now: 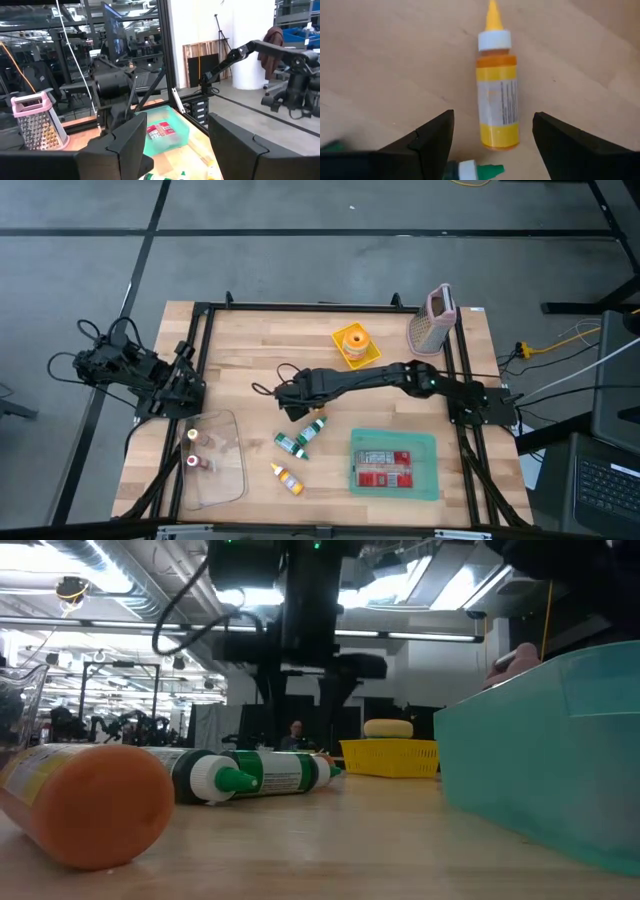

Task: Pick & Place Food Item
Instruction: Put the top yellow food coloring bottle into the transparent bin

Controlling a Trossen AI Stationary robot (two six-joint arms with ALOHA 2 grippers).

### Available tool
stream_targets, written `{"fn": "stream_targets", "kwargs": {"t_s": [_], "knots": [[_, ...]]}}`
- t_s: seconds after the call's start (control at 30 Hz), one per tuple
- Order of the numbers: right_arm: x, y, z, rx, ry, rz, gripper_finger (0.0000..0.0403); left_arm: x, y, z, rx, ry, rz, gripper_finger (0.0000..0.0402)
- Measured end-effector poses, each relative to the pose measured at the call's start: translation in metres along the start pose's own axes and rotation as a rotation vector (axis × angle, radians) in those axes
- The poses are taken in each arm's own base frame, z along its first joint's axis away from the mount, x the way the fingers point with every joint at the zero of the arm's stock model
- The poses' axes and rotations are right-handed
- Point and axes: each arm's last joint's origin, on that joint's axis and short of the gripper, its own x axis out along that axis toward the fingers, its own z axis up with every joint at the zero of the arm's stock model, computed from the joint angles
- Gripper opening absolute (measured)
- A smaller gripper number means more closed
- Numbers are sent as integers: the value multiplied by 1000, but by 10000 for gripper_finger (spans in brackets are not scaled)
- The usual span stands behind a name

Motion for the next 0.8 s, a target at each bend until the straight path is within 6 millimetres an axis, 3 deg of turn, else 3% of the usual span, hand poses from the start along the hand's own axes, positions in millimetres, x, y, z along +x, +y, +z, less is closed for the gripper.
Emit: {"fn": "stream_targets", "kwargs": {"t_s": [0.17,0.33,0.53,0.8], "knots": [[21,-1,4,-46,69,-21,268,0,0,0,0,0,2,207],[28,-2,6,-66,100,-16,268,0,0,0,1,1,3,207],[28,-3,6,-69,113,-18,262,0,0,0,16,0,2,207],[28,-3,3,-94,139,-21,225,0,0,0,34,0,1,207]]}}
